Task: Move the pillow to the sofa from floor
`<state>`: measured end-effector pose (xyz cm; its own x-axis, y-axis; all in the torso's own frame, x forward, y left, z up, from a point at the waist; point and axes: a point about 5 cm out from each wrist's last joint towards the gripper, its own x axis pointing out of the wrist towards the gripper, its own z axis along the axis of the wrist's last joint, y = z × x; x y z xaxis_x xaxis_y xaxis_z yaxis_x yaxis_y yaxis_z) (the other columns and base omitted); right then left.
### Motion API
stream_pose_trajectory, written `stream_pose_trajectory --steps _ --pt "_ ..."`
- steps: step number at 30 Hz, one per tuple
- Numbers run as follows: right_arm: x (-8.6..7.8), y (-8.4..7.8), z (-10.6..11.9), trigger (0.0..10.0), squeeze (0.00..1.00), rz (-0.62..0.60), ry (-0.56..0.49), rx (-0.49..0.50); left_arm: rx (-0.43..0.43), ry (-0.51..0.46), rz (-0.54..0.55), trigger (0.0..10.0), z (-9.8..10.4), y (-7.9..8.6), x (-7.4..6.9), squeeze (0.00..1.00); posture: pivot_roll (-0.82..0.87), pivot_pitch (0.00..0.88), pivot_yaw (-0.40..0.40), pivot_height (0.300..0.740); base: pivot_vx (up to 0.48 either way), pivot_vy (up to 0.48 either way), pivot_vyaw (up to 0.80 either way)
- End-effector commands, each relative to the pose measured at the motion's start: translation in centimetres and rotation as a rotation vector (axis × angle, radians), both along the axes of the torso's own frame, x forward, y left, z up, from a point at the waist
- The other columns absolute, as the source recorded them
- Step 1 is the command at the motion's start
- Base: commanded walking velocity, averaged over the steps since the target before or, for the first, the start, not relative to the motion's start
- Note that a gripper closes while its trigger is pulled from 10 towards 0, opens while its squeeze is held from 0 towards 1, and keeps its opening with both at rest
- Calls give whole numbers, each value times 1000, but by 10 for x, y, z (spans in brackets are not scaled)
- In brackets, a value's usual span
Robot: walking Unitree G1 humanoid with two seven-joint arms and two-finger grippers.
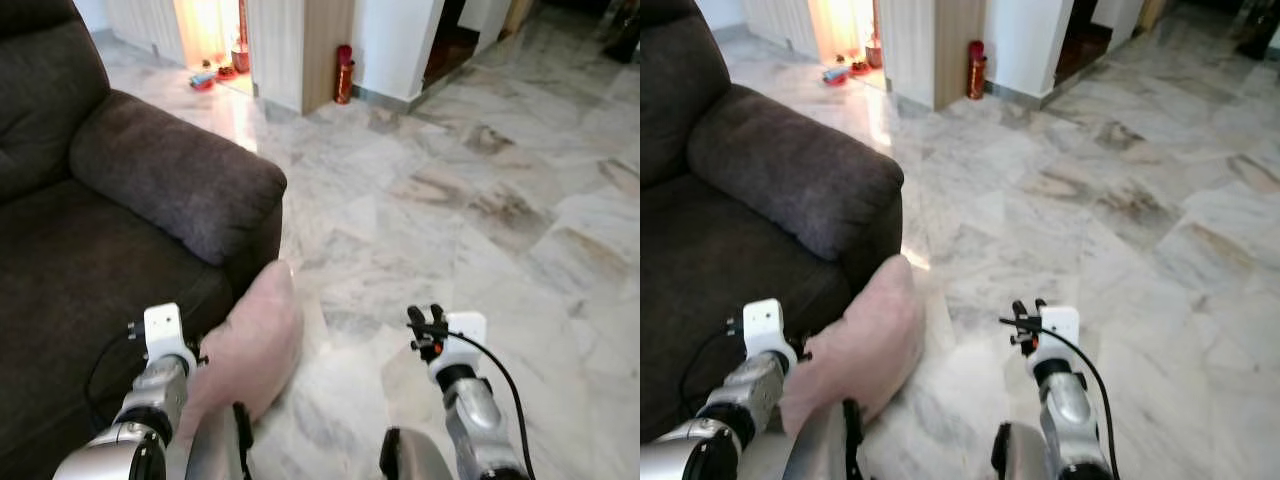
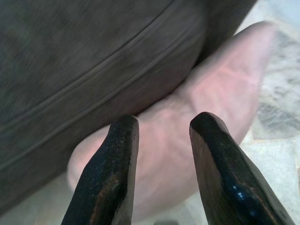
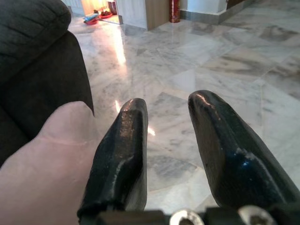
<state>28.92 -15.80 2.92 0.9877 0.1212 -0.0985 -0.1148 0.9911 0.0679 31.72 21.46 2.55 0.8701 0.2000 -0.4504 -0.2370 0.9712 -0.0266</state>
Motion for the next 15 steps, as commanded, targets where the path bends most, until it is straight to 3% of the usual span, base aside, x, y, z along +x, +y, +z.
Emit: stream_pose_trajectory --steps 1,5,15 --pt "0 0 -1 10000 0 9 14 -2 15 -27 -21 10000 1 -5 0 0 14 33 -70 567 0 0 0" --pt "2 9 3 10000 0 52 -8 6 28 -39 -16 10000 0 -5 -2 0 29 34 -74 567 0 0 309" --pt "2 9 2 10000 0 53 1 20 45 -66 -74 10000 2 -7 -1 0 36 27 -55 567 0 0 794"
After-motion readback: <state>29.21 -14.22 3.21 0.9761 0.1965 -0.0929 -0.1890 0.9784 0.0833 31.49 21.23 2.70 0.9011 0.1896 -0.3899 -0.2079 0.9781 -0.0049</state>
